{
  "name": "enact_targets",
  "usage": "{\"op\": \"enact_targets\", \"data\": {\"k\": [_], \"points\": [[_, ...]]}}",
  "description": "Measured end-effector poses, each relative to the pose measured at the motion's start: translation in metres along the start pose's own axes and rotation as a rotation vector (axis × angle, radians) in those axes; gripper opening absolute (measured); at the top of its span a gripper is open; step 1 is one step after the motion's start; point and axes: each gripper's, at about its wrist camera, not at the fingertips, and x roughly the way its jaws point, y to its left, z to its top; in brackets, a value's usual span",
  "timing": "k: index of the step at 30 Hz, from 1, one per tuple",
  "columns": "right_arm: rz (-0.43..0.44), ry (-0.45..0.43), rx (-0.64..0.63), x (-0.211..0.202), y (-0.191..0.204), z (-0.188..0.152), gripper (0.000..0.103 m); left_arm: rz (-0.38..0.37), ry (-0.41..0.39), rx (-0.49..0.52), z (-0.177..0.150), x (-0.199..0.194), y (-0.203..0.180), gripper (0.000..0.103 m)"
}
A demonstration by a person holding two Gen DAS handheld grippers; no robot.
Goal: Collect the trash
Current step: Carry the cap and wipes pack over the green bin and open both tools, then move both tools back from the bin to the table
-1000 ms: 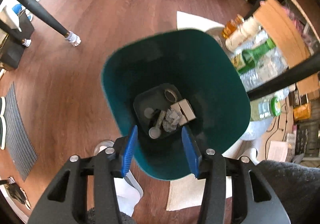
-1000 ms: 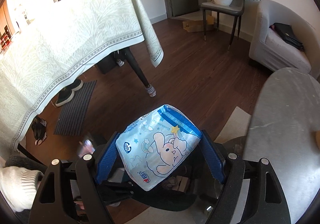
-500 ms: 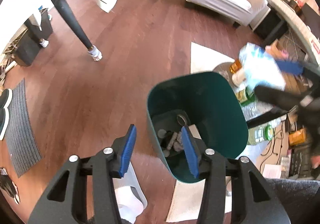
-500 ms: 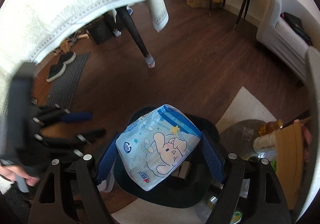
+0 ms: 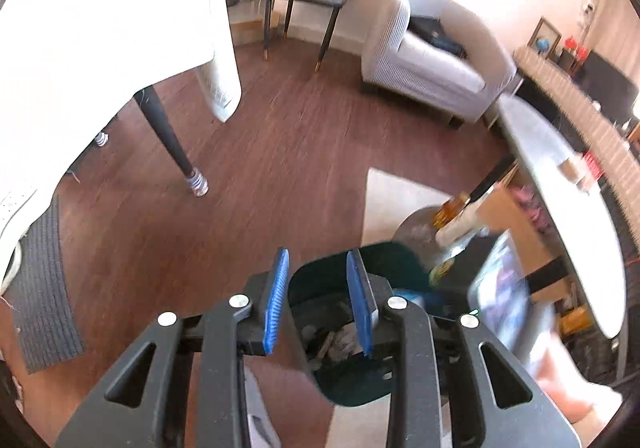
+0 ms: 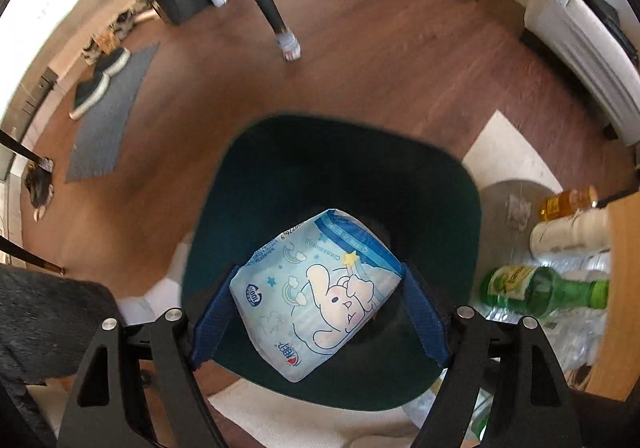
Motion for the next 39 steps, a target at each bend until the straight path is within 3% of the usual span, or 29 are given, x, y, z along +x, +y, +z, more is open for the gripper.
{"op": "enact_targets", "data": {"k": [10,15,20,25,32,39], "points": [[-0.047,0.080,-0.006,0.034,-0.007,-0.030,0.086,-0.023,-0.133,-0.037,0.034,-0.046,-0.018,0.031],[-0.037,0.054,0.006,0.027,-0.012,-0.040,0.086,-0.046,-0.158,-0.040,0.037,-0.059,-0.032,0.043],[-0.006,-0.027,-0.004,-0.004,-0.011,-0.040,0.086,-0.018,-0.213,-0.015,0.044,-0.076,-0.049,0.059],[0.027,-0.130,-0.030,-0.048,-0.005,-0.034,0.076,0.009,-0.253,0.021,0.047,-0.086,-0.061,0.061],[0.049,-0.286,-0.078,-0.117,0.002,-0.026,0.074,0.022,-0.281,0.053,0.052,-0.088,-0.075,0.063],[0.032,-0.424,-0.044,-0.185,-0.016,-0.027,0.069,0.020,-0.309,0.082,0.053,-0.094,-0.093,0.065]]}}
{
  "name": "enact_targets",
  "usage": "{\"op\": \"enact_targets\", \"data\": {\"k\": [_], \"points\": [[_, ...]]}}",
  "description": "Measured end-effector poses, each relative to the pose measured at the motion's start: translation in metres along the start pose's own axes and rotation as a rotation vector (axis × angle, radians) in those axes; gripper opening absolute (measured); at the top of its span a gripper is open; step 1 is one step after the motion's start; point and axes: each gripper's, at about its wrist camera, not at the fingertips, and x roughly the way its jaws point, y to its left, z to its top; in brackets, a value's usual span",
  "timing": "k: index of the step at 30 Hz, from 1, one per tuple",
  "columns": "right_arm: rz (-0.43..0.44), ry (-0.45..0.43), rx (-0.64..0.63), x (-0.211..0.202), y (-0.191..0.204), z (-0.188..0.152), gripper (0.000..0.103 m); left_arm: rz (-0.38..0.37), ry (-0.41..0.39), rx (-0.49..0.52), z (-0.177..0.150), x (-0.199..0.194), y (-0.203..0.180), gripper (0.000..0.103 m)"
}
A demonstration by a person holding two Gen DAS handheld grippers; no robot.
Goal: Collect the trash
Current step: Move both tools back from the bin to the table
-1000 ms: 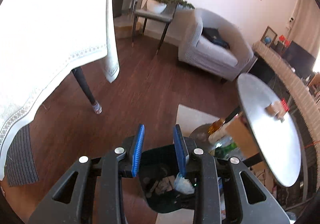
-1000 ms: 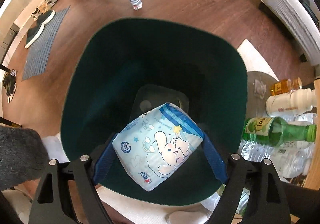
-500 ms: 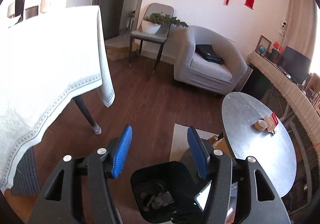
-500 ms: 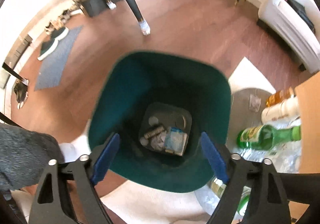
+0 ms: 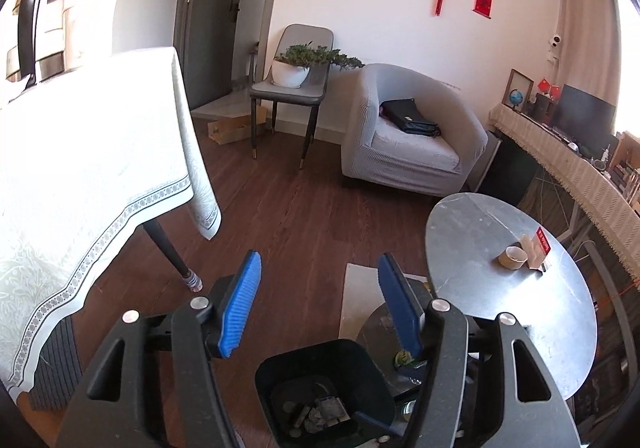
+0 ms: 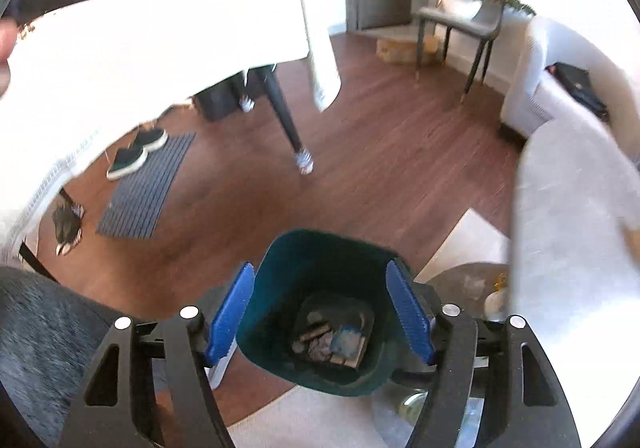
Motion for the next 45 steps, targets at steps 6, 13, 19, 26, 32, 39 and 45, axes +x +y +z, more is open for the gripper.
{"op": "enact_targets", "data": {"k": [6,13,19,26,32,39,45], "points": [[-0.094,-0.084,0.044,-0.047,-0.035,0.011,0.069,-0.041,-0.020,0.035,0.002,-0.002,-0.028,0.067],[-0.203,-0.141,0.157,-0.085,-0.099,-0.005,0.066,-0.093,-0.008,0.092,-0.003,0.007,-0.063,0.067],[-0.268,-0.158,0.245,-0.104,-0.142,-0.027,0.063,-0.131,-0.001,0.151,-0.012,0.017,-0.096,0.067],[-0.301,-0.161,0.302,-0.119,-0.171,-0.052,0.062,-0.180,0.015,0.176,-0.024,0.034,-0.129,0.067],[-0.351,-0.168,0.338,-0.128,-0.200,-0.063,0.060,-0.222,0.034,0.196,-0.025,0.052,-0.163,0.070],[-0.379,-0.165,0.388,-0.129,-0.234,-0.070,0.056,-0.250,0.067,0.218,-0.025,0.080,-0.196,0.070],[-0.399,-0.165,0.419,-0.128,-0.259,-0.072,0.050,-0.261,0.096,0.242,-0.027,0.103,-0.217,0.070]]}}
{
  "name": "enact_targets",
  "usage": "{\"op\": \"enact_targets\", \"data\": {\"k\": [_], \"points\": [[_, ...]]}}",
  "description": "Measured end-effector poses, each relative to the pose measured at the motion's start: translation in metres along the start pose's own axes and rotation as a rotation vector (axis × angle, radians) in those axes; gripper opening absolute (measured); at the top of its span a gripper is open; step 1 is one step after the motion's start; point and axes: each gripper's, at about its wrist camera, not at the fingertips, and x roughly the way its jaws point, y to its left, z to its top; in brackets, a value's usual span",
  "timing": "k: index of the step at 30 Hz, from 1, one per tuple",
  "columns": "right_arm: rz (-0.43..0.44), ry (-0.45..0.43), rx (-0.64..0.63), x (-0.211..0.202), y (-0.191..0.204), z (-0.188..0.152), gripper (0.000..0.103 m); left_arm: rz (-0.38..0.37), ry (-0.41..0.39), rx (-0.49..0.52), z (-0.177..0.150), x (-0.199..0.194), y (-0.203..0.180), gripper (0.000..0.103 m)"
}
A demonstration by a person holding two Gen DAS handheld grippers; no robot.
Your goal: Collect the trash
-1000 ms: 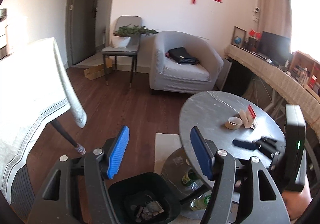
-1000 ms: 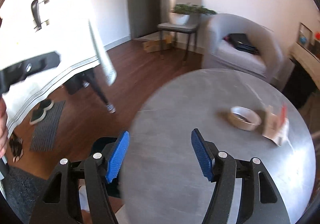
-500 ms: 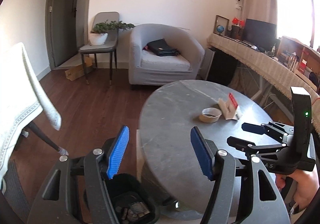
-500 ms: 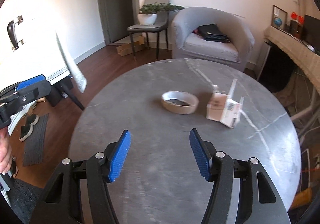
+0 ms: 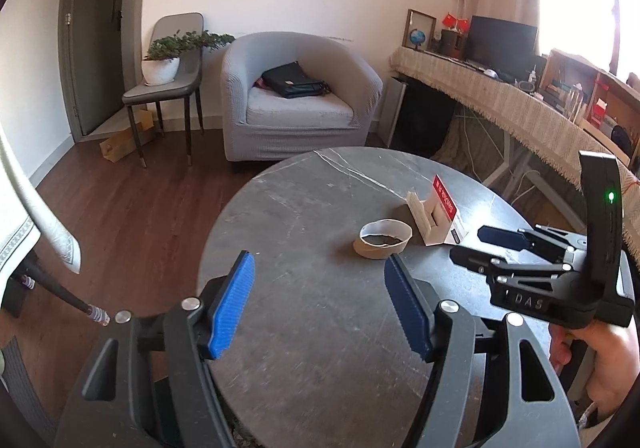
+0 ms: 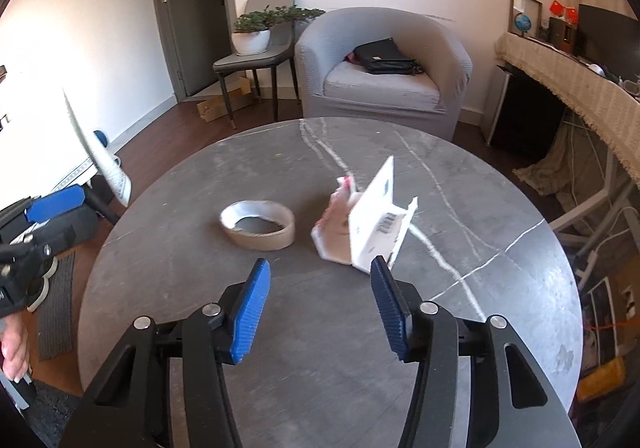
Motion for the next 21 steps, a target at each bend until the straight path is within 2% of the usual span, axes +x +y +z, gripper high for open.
{"op": "enact_targets", "data": {"k": [12,21], "points": [[-0.038,0.009,0.021,0.026,-0.017,0.014,0.035,-0.035,0.035,-0.003,0.008,0.034,-0.005,0.070],[-0.047,0.034,0.040,0.048,-0.024,0.024,0.034,-0.068,0.079,0.027,0.009,0.059,-0.012,0.074]]}}
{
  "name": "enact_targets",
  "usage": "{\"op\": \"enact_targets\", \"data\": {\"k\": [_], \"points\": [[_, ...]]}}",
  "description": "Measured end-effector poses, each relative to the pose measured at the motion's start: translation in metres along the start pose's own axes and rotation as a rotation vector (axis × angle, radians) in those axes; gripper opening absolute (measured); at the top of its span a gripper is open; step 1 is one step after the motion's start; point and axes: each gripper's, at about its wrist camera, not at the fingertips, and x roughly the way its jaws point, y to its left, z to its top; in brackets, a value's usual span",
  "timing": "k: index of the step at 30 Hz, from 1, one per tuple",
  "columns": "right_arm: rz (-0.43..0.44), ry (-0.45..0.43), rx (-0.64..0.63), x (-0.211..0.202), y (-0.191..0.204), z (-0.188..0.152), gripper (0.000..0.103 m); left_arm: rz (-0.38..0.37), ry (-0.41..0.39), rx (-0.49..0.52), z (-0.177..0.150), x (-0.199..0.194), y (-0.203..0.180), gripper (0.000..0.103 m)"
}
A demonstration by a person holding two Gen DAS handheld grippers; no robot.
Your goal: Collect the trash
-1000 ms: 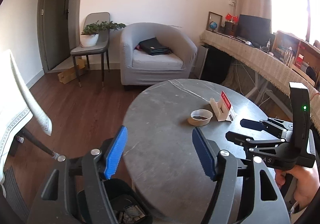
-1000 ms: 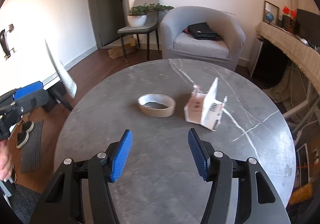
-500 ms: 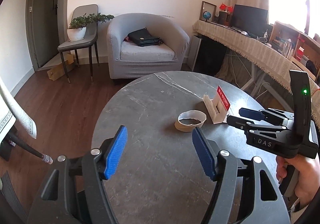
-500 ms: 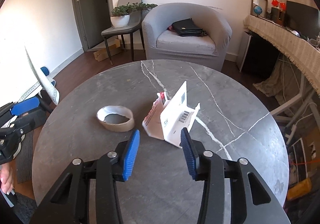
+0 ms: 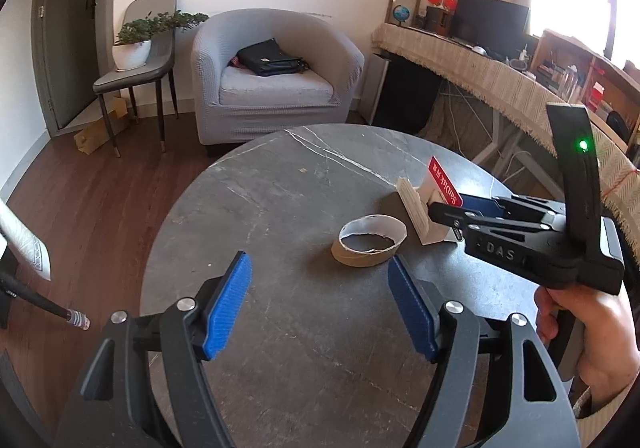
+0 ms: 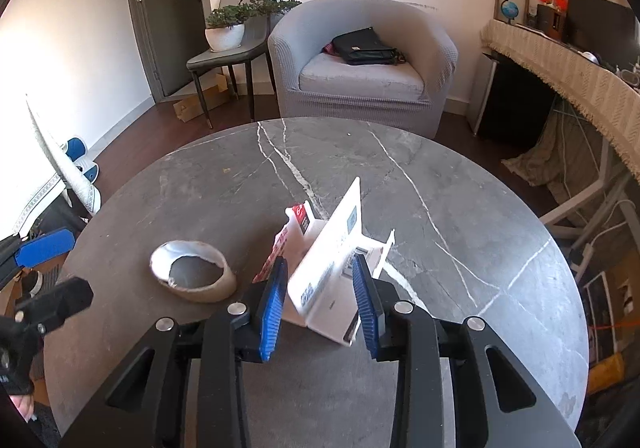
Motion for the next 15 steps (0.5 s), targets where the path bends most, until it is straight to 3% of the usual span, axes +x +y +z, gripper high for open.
{"op": "enact_targets", "data": {"k": [15], "points": [[0.026,0.024,0.004,0.014,-0.020,0.005,0.006,-0.031,0.065,-0.020,0.008,0.040,-0.018,0.084]]}}
